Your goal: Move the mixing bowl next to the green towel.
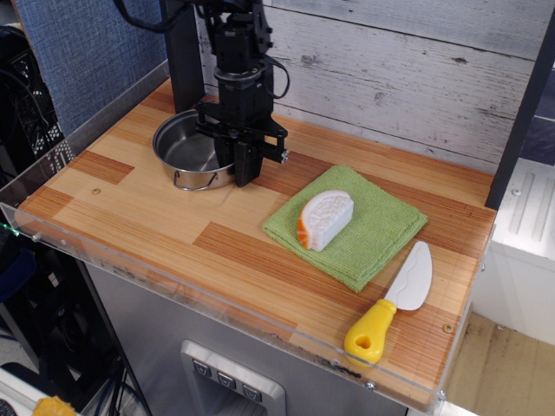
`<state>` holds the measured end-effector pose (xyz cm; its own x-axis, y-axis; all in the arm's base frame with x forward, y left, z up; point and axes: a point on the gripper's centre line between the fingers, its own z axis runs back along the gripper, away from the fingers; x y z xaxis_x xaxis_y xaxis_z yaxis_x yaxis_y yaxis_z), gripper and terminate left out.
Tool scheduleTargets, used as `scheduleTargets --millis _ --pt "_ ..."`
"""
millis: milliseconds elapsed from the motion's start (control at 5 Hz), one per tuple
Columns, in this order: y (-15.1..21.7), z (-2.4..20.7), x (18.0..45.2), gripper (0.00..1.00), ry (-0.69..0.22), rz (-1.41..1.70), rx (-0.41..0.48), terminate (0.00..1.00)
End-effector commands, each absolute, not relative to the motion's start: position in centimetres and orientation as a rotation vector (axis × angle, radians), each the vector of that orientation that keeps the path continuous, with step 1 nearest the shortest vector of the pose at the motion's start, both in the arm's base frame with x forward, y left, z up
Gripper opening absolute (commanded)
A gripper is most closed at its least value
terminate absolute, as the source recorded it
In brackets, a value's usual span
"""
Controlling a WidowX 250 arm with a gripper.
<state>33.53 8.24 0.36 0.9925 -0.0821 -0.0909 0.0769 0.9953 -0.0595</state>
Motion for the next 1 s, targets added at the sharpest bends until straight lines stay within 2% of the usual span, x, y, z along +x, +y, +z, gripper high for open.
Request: scheduleTargets --millis 0,200,400,800 --pt "6.9 7.6 32.3 1.0 -0.065 -0.045 0.034 0.0" --pt "5.6 12.6 31.7 1.0 -0.195 -0.039 0.052 0.0" --pt "4.4 15.5 30.8 1.0 -0.237 -0.044 0.068 0.0" --pt "3.5 16.2 30.0 1.0 -0.144 -0.031 0.072 0.0"
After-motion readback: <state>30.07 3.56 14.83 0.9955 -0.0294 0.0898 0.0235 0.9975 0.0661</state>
